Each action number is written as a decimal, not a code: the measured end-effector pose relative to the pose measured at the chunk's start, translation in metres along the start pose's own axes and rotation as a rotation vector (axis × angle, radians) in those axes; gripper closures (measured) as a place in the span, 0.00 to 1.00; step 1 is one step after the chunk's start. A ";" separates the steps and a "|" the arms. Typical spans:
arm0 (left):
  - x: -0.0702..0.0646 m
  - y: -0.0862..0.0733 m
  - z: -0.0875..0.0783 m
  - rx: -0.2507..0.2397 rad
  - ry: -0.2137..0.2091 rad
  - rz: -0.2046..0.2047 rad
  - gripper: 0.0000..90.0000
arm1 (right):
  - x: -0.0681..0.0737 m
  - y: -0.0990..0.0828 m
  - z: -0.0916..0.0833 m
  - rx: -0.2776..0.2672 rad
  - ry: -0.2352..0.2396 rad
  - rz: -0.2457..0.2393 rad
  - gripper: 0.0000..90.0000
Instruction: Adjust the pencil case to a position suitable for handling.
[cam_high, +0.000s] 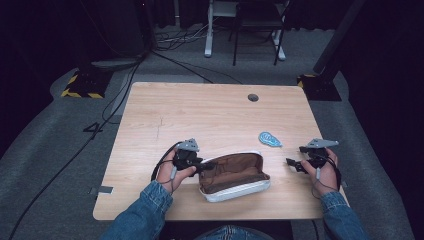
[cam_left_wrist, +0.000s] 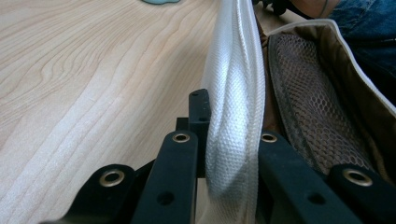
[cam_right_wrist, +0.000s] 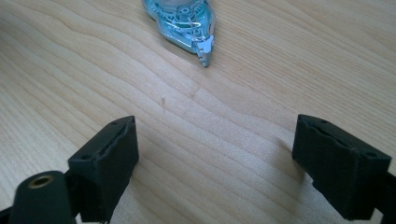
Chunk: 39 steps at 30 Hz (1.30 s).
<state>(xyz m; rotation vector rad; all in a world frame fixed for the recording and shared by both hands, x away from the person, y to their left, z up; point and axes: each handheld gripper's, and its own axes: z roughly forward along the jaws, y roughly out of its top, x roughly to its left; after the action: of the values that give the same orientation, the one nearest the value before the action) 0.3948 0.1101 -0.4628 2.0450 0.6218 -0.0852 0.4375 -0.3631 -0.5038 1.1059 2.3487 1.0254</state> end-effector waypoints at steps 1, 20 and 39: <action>0.000 0.000 0.000 0.005 0.004 0.003 0.94 | 0.000 0.000 0.000 0.000 0.000 0.000 0.16; -0.003 -0.001 -0.009 -0.018 0.147 0.012 0.37 | 0.000 0.000 0.000 0.000 0.003 -0.001 0.16; -0.014 -0.011 -0.046 -0.029 0.243 0.072 0.28 | 0.000 0.002 0.002 0.002 0.006 -0.002 0.15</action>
<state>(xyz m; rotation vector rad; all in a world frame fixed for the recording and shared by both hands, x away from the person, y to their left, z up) 0.3691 0.1469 -0.4431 2.0637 0.6925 0.2161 0.4395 -0.3613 -0.5038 1.1022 2.3559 1.0275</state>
